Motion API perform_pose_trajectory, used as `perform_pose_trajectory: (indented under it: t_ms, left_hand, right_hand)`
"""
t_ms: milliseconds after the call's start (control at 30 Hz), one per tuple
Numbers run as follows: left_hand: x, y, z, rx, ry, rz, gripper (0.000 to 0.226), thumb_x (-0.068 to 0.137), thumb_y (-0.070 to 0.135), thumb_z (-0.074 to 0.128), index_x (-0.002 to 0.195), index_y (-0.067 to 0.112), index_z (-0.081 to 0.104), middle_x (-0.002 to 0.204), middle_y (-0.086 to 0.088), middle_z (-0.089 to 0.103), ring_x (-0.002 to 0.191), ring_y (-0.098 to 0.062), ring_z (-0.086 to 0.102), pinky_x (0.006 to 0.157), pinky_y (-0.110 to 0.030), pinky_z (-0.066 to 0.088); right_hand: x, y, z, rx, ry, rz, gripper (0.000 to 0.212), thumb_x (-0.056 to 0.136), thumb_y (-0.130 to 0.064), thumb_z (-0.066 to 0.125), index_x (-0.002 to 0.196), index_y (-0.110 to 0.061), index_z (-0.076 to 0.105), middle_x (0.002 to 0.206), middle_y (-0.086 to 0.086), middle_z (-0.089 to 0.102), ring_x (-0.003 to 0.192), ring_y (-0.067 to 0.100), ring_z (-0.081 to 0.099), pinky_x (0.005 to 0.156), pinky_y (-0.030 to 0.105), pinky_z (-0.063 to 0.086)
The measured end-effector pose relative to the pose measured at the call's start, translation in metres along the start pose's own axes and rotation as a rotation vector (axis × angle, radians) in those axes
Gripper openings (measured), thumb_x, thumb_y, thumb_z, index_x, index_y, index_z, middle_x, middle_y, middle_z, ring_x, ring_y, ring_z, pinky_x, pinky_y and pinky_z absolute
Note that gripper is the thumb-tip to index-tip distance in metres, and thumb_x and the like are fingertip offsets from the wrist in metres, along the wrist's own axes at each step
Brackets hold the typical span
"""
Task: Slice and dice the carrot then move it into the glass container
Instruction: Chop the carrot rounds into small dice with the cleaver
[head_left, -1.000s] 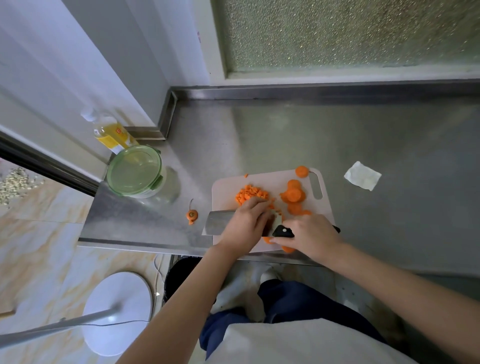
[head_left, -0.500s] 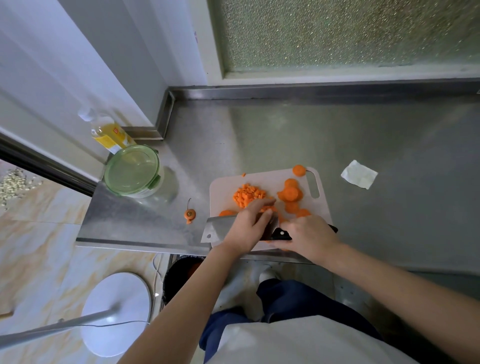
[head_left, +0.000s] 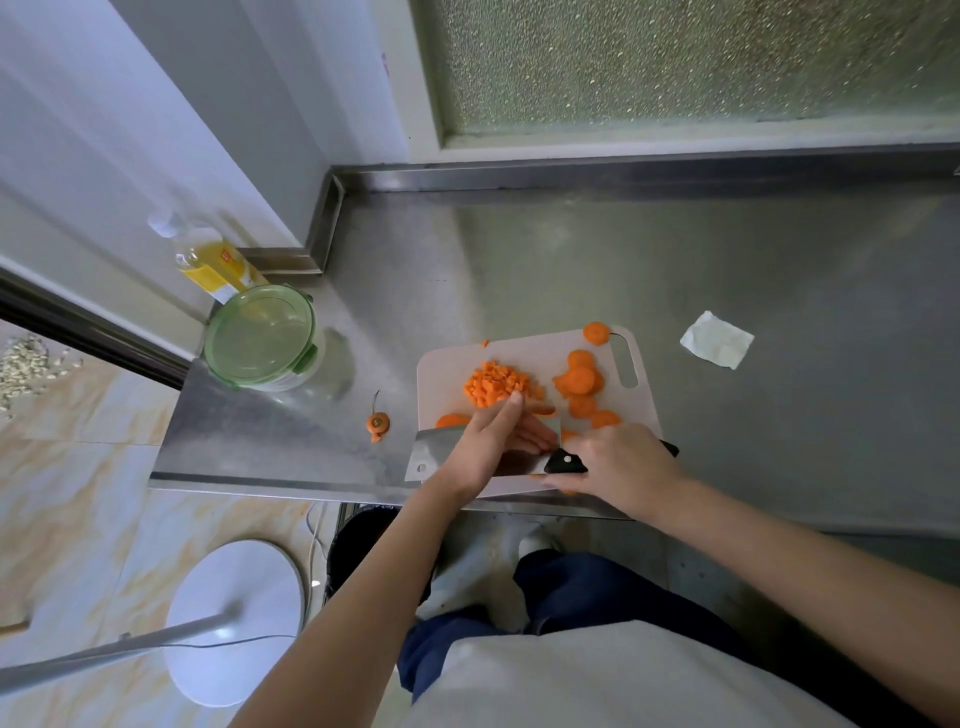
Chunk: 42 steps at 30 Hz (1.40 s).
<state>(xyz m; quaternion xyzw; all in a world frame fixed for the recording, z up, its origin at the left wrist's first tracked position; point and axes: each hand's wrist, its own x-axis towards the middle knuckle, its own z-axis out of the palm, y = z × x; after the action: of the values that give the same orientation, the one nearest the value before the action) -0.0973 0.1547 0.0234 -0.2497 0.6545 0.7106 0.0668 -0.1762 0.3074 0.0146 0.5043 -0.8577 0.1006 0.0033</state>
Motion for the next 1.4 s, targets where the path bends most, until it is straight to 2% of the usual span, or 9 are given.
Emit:
perform_pose_trajectory:
  t_ms: [200, 333, 500, 600, 833, 1000, 1133, 1300, 1400]
  left_hand:
    - [-0.003, 0.005, -0.002, 0.016, 0.124, 0.084, 0.035, 0.102, 0.016, 0.033, 0.118, -0.006, 0.055, 0.101, 0.004, 0.058, 0.081, 0.017, 0.057, 0.071, -0.002, 0.043]
    - [-0.008, 0.007, -0.005, 0.038, 0.216, 0.153, 0.028, 0.101, 0.022, 0.041, 0.108, 0.001, 0.059, 0.092, -0.003, 0.061, 0.074, 0.002, 0.062, 0.065, -0.013, 0.048]
    - [-0.006, -0.001, -0.013, 0.268, 0.22, 0.131, 0.028, 0.1, 0.031, 0.04, 0.108, 0.015, 0.061, 0.1, -0.006, 0.068, 0.098, -0.016, 0.061, 0.084, -0.015, 0.044]
    - [-0.003, 0.004, -0.011, 0.093, 0.166, 0.106, 0.03, 0.099, 0.035, 0.036, 0.104, 0.019, 0.061, 0.088, -0.007, 0.068, 0.087, -0.018, 0.063, 0.08, -0.027, 0.051]
    - [0.001, 0.008, -0.009, 0.096, 0.265, 0.057, 0.028, 0.102, 0.022, 0.036, 0.112, 0.011, 0.059, 0.107, 0.005, 0.061, 0.097, 0.006, 0.054, 0.08, 0.001, 0.036]
    - [-0.009, 0.013, -0.018, 0.048, 0.426, 0.177, 0.025, 0.1, 0.011, 0.039, 0.109, 0.005, 0.061, 0.099, -0.004, 0.061, 0.077, 0.001, 0.058, 0.063, -0.01, 0.046]
    - [-0.016, 0.0, -0.03, 0.209, 0.558, 0.233, 0.02, 0.096, 0.011, 0.046, 0.101, 0.018, 0.064, 0.091, 0.003, 0.064, 0.088, -0.008, 0.058, 0.074, -0.01, 0.042]
    - [-0.029, 0.001, -0.028, 0.274, 0.369, 0.197, 0.019, 0.097, 0.007, 0.045, 0.098, 0.007, 0.064, 0.089, -0.002, 0.061, 0.076, 0.001, 0.061, 0.065, -0.012, 0.048]
    - [-0.024, -0.009, -0.033, 0.45, 0.322, 0.128, 0.023, 0.098, 0.017, 0.045, 0.113, 0.011, 0.062, 0.106, 0.002, 0.061, 0.095, 0.006, 0.056, 0.08, -0.011, 0.04]
  right_hand:
    - [-0.001, 0.001, 0.004, 0.022, -0.071, 0.019, 0.051, 0.07, -0.065, 0.069, 0.053, -0.018, 0.057, 0.045, -0.002, 0.054, 0.041, 0.018, 0.053, 0.045, 0.021, 0.025]
    - [0.001, 0.003, 0.0, 0.062, -0.046, 0.016, 0.048, 0.07, -0.061, 0.072, 0.052, -0.019, 0.057, 0.043, -0.002, 0.053, 0.039, 0.019, 0.052, 0.044, 0.02, 0.021]
    - [-0.001, 0.006, 0.002, 0.057, -0.059, 0.008, 0.05, 0.069, -0.062, 0.071, 0.051, -0.018, 0.056, 0.042, -0.001, 0.052, 0.039, 0.021, 0.052, 0.044, 0.021, 0.021]
    - [-0.002, 0.004, 0.002, 0.046, -0.064, 0.007, 0.051, 0.067, -0.062, 0.073, 0.049, -0.018, 0.054, 0.04, -0.002, 0.049, 0.034, 0.019, 0.048, 0.041, 0.02, 0.02]
    - [0.003, 0.001, -0.001, 0.011, -0.042, -0.023, 0.049, 0.065, -0.06, 0.076, 0.05, -0.019, 0.054, 0.041, -0.004, 0.05, 0.035, 0.017, 0.048, 0.043, 0.019, 0.022]
    - [0.001, 0.005, -0.006, 0.127, -0.147, 0.023, 0.053, 0.081, -0.066, 0.054, 0.074, -0.015, 0.064, 0.069, 0.002, 0.065, 0.065, 0.024, 0.061, 0.055, 0.027, 0.032]
    - [0.0, 0.005, -0.009, 0.138, -0.172, 0.051, 0.053, 0.083, -0.067, 0.049, 0.086, -0.017, 0.066, 0.081, 0.001, 0.067, 0.079, 0.022, 0.062, 0.061, 0.027, 0.031]
    - [0.001, 0.0, -0.011, 0.147, -0.153, 0.067, 0.051, 0.081, -0.066, 0.054, 0.076, -0.016, 0.064, 0.072, 0.002, 0.065, 0.071, 0.023, 0.062, 0.058, 0.027, 0.028]
    - [0.004, -0.003, -0.011, 0.106, -0.18, 0.031, 0.052, 0.083, -0.065, 0.053, 0.079, -0.015, 0.065, 0.073, 0.002, 0.066, 0.071, 0.023, 0.062, 0.059, 0.027, 0.029]
